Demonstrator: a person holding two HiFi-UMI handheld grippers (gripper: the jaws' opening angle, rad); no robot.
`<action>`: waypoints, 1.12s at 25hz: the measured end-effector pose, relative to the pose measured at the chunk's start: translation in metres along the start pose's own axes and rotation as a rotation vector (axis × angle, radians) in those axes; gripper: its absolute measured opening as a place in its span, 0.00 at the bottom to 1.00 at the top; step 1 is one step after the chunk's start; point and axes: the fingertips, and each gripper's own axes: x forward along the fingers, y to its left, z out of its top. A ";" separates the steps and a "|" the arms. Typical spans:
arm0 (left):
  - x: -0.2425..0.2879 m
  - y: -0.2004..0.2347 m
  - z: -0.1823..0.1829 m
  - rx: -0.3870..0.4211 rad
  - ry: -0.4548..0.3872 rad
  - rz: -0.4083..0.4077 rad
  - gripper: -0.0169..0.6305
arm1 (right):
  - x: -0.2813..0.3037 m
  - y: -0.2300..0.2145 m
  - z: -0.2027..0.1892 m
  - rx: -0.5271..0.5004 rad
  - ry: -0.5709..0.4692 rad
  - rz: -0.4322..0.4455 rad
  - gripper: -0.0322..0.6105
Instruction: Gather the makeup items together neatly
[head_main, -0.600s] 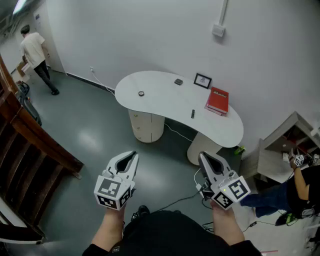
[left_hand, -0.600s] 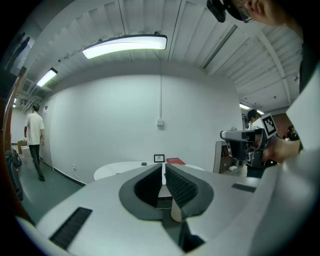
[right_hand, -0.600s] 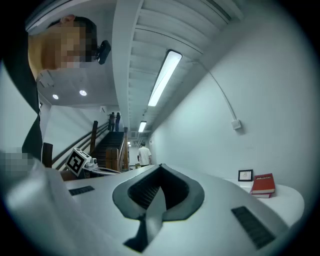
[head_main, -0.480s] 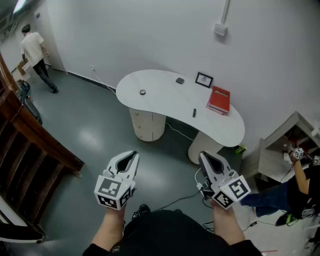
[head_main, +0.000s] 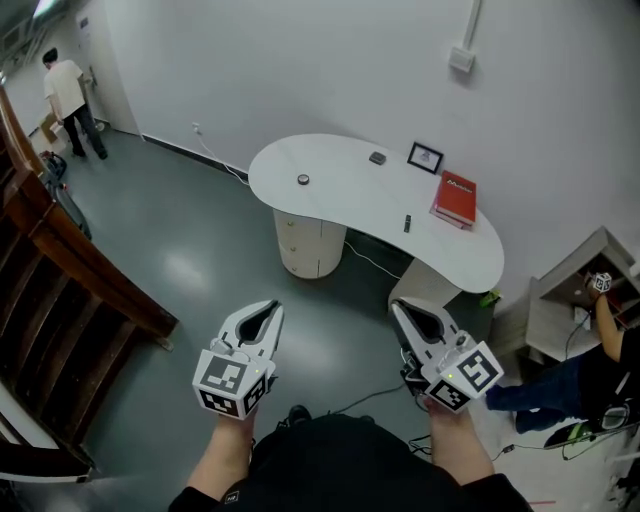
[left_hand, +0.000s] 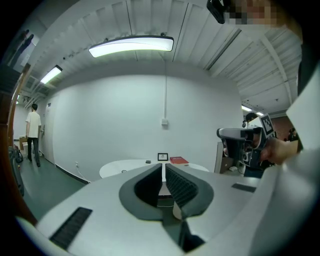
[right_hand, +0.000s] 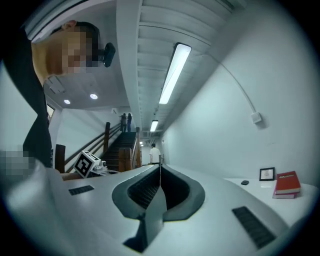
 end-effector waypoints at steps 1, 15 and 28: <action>-0.004 0.004 -0.002 0.000 0.001 -0.004 0.07 | 0.008 0.010 0.001 -0.013 -0.001 0.027 0.11; -0.021 0.057 -0.025 -0.018 0.029 -0.043 0.07 | 0.064 0.035 -0.028 0.088 0.024 0.033 0.11; 0.050 0.098 -0.034 -0.067 0.067 -0.029 0.07 | 0.122 -0.033 -0.046 0.151 0.074 0.072 0.11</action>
